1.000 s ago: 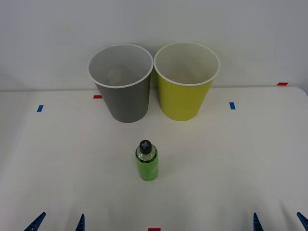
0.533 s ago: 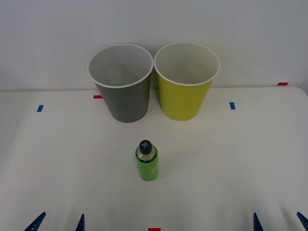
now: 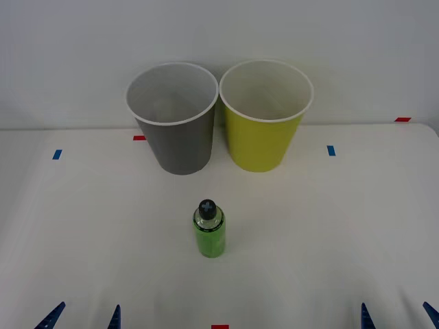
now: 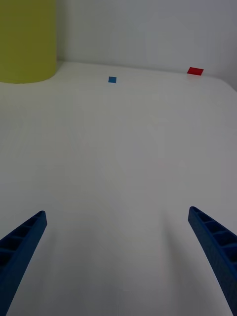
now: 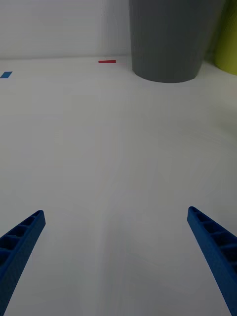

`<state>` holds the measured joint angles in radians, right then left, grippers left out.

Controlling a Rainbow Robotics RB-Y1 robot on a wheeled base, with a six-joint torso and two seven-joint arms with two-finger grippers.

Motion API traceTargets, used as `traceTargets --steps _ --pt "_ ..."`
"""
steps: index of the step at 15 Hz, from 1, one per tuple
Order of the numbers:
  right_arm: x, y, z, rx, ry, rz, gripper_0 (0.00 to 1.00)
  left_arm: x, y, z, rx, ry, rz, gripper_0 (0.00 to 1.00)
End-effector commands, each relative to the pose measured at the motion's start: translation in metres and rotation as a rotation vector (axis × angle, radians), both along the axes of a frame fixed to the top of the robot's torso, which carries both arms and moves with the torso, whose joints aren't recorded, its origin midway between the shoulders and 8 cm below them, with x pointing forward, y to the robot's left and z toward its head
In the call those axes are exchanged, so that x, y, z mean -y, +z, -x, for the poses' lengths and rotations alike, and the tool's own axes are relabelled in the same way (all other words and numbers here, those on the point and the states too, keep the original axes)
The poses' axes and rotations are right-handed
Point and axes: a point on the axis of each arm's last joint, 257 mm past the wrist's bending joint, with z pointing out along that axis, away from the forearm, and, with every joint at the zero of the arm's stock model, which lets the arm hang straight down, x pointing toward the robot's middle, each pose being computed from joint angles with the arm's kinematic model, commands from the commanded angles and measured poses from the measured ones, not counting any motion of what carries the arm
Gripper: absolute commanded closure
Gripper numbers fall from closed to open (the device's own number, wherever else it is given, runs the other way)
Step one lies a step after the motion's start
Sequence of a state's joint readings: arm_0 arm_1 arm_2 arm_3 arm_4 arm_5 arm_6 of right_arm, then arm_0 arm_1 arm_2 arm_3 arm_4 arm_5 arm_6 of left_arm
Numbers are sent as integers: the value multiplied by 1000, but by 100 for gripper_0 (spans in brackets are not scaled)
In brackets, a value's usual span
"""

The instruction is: Put cans in the gray bin and PET bottles in the light green bin.

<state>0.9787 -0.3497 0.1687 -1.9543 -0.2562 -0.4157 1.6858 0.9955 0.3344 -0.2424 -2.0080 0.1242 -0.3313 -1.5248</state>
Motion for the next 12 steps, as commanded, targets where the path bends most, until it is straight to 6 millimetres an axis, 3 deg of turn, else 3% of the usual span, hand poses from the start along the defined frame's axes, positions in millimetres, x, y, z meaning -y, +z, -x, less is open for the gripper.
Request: traceTargets --steps 1,12 --pt "0 0 0 0 0 0 0 0 0 0 0 0 0 0" --pt "0 0 0 0 0 0 0 0 0 0 0 0 0 0"
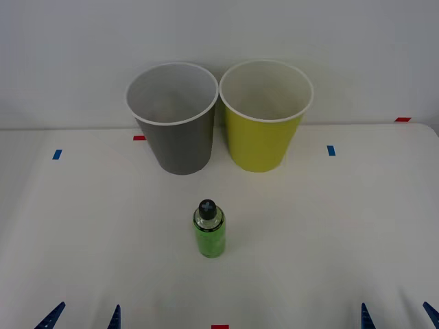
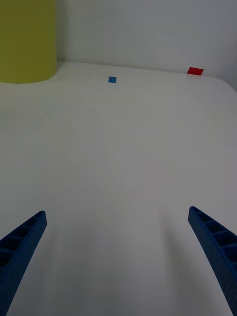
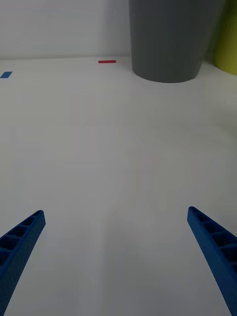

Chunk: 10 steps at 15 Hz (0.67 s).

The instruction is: Put cans in the gray bin and PET bottles in the light green bin.

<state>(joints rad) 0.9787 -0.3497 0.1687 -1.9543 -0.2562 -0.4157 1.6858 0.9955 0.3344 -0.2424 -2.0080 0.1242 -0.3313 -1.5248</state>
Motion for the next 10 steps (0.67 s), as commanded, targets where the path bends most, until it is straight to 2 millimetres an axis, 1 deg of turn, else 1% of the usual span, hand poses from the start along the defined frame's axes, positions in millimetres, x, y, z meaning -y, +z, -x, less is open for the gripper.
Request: traceTargets --steps 1,10 --pt "0 0 0 0 0 0 0 0 0 0 0 0 0 0" --pt "0 0 0 0 0 0 0 0 0 0 0 0 0 0"
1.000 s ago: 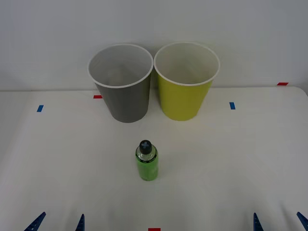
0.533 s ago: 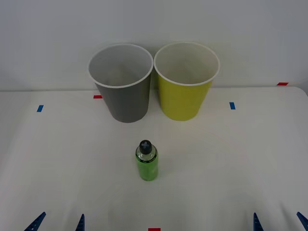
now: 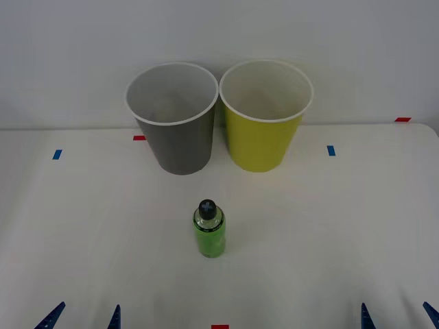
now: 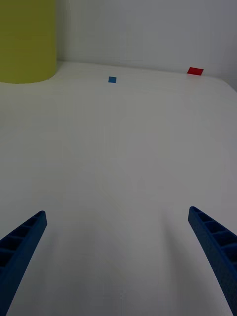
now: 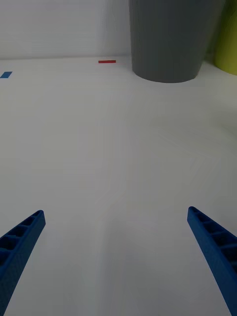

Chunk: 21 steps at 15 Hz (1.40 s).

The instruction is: Put cans in the gray bin and PET bottles in the light green bin.

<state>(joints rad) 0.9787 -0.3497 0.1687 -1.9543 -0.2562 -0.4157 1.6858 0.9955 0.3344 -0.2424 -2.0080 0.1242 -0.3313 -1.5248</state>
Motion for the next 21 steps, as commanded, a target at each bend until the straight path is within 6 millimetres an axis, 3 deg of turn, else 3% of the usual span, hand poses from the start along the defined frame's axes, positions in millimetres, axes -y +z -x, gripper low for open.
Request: traceTargets --steps 1,11,12,14,16,18,21 --pt "0 0 0 0 0 0 0 0 0 0 0 0 0 0" --pt "0 0 0 0 0 0 0 0 0 0 0 0 0 0" --pt "0 0 0 0 0 0 0 5 -14 3 -21 1 19 0" --pt "0 0 0 0 0 0 0 7 5 -5 64 -12 28 0" --pt "0 0 0 0 0 0 0 17 17 -12 110 -55 36 0" --pt "0 0 0 0 0 0 0 40 27 -23 149 -134 56 0" --pt "0 0 0 0 0 0 0 67 31 -33 172 -251 51 0"
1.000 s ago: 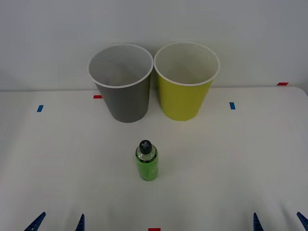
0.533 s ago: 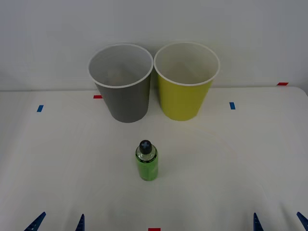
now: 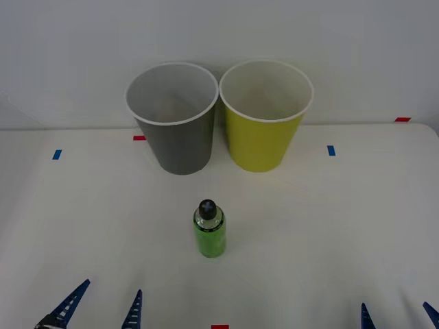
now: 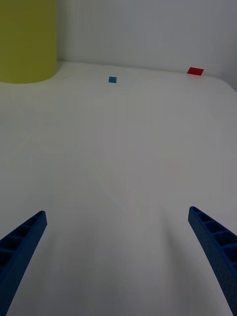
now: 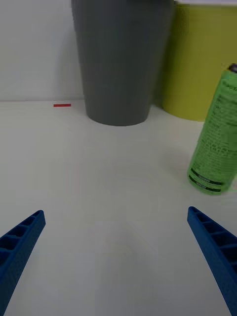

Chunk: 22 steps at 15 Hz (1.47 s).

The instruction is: Put cans in the gray bin and PET bottles in the light green bin.

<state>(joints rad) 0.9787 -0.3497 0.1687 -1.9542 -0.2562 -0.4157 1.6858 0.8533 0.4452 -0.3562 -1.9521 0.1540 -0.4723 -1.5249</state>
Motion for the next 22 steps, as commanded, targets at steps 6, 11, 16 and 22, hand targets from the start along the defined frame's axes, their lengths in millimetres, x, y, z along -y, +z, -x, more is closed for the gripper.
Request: traceTargets --steps 6,11,16,22 --pt "0 0 0 0 0 0 0 66 15 -35 57 -226 -3 0" --pt "0 0 0 0 0 0 0 96 25 -62 66 -290 15 0" --pt "0 0 0 0 0 0 0 100 30 -72 67 -290 38 0" --pt "0 0 0 0 0 0 0 117 30 -66 66 -342 37 0"
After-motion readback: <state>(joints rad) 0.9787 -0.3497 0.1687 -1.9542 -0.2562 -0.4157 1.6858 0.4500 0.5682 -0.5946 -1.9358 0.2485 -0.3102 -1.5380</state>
